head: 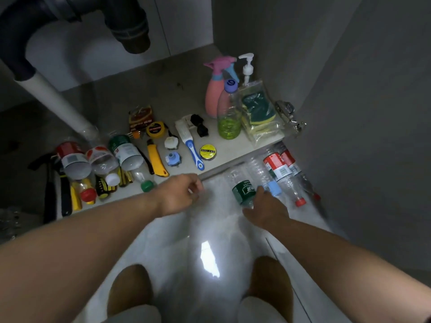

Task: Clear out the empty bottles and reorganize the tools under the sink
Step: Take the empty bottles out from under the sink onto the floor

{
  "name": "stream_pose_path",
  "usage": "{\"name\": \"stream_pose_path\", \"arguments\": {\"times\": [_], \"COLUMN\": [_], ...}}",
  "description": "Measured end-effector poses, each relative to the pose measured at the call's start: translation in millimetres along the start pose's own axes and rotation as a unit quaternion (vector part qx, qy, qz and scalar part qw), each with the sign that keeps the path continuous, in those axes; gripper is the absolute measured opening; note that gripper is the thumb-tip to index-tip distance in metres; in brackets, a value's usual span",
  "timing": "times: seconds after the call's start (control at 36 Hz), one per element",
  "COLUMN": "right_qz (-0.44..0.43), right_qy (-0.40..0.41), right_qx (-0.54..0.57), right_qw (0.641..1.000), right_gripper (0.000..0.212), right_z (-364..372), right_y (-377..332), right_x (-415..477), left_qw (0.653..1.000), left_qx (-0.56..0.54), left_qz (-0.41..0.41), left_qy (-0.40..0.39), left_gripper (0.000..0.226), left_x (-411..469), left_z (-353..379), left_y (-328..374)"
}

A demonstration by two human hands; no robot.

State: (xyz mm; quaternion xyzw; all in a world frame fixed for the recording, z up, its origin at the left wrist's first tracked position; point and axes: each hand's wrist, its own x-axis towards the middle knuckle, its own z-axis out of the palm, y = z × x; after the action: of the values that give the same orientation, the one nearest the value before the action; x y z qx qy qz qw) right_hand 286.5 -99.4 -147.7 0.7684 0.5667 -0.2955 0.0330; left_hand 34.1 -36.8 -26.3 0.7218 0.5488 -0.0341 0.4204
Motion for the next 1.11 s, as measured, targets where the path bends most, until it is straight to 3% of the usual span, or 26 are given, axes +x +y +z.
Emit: {"name": "stream_pose_path", "arguments": {"times": [0.25, 0.44, 0.53, 0.67, 0.86, 1.0, 1.11], "right_qz": [0.008, -0.01, -0.077, -0.229, -0.341, -0.334, -0.307], "right_qy": [0.083, 0.079, 0.107, 0.125, 0.059, 0.015, 0.013], "right_qx": [-0.138, -0.164, -0.173, -0.121, -0.024, -0.023, -0.034], "right_qw": [0.987, 0.983, 0.976, 0.958, 0.938, 0.942, 0.951], "right_gripper": [0.057, 0.055, 0.035, 0.024, 0.018, 0.048, 0.078], "right_z": [-6.9, -20.7, -32.0, -57.2, -69.2, -54.6, -34.3], "right_y": [-16.1, -24.9, -42.0, -103.4, -207.2, -264.1, -297.2], "right_x": [17.0, 20.1, 21.5, 19.1, 7.7, 12.5, 17.2], "left_qw": [0.995, 0.988, 0.98, 0.953, 0.878, 0.859, 0.859], "left_qx": [0.048, 0.017, 0.014, 0.012, 0.005, -0.006, 0.055], "left_qz": [0.024, 0.018, 0.021, 0.009, -0.166, -0.278, -0.307], "left_qy": [0.087, 0.152, 0.196, 0.302, 0.448, 0.429, 0.406], "left_gripper": [0.017, 0.019, 0.02, 0.024, 0.027, 0.059, 0.067], "left_x": [-1.6, -4.3, -6.1, -14.3, -24.4, -30.4, -29.9], "left_z": [-54.6, -61.0, -64.6, -75.5, -90.5, -96.5, -93.9], "left_y": [-46.5, -63.4, -69.8, -82.5, -119.2, -145.3, -154.0]}}
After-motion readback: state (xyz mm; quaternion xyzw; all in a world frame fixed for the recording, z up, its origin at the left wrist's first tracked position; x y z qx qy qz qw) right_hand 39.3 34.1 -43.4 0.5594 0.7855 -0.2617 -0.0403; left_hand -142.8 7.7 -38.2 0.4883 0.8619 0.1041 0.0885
